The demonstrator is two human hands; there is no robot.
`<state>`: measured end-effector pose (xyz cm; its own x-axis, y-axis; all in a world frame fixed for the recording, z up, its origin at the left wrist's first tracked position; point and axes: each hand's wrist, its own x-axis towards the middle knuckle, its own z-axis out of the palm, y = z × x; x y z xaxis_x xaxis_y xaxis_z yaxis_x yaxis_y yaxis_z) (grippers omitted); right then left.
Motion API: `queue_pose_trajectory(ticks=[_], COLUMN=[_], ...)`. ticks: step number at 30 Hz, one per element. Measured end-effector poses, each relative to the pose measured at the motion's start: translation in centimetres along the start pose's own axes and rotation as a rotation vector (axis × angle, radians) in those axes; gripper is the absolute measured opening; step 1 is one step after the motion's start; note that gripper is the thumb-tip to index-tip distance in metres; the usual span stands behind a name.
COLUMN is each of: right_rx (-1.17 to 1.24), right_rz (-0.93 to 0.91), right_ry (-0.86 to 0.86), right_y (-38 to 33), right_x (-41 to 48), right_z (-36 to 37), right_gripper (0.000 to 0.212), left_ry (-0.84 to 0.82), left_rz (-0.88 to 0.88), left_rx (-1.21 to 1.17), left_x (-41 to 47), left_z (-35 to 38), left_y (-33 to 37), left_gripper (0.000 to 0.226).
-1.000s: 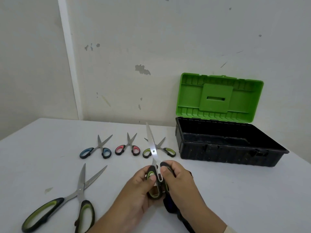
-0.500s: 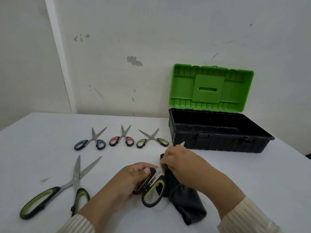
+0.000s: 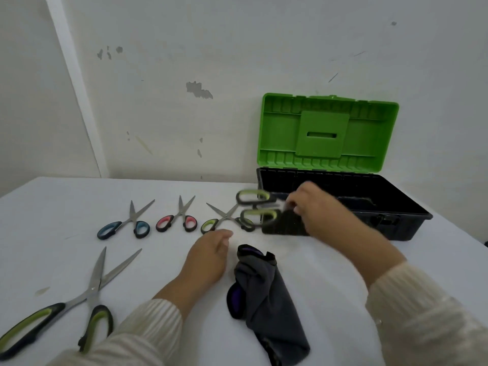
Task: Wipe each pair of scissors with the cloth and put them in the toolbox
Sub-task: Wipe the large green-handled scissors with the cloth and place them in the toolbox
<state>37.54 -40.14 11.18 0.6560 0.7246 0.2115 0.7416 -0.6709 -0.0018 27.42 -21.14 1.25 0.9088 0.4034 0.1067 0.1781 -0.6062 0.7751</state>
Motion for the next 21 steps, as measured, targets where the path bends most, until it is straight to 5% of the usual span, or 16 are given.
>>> queue_pose_trajectory(ticks=[3, 6, 21], right_rx=[-0.091, -0.129, -0.115], right_rz=[0.118, 0.255, 0.364], right_ry=[-0.006, -0.070, -0.298], right_y=[3.8, 7.9, 10.5], right_x=[3.9, 7.3, 14.2], right_z=[-0.7, 0.9, 7.8], right_gripper=[0.020, 0.018, 0.015], left_ry=[-0.132, -0.156, -0.121], left_rz=[0.140, 0.179, 0.154], left_rx=[0.434, 0.572, 0.531], left_x=[1.1, 1.5, 2.3], left_z=[1.6, 2.2, 3.0], left_y=[0.1, 0.1, -1.1], left_gripper=[0.046, 0.050, 0.049])
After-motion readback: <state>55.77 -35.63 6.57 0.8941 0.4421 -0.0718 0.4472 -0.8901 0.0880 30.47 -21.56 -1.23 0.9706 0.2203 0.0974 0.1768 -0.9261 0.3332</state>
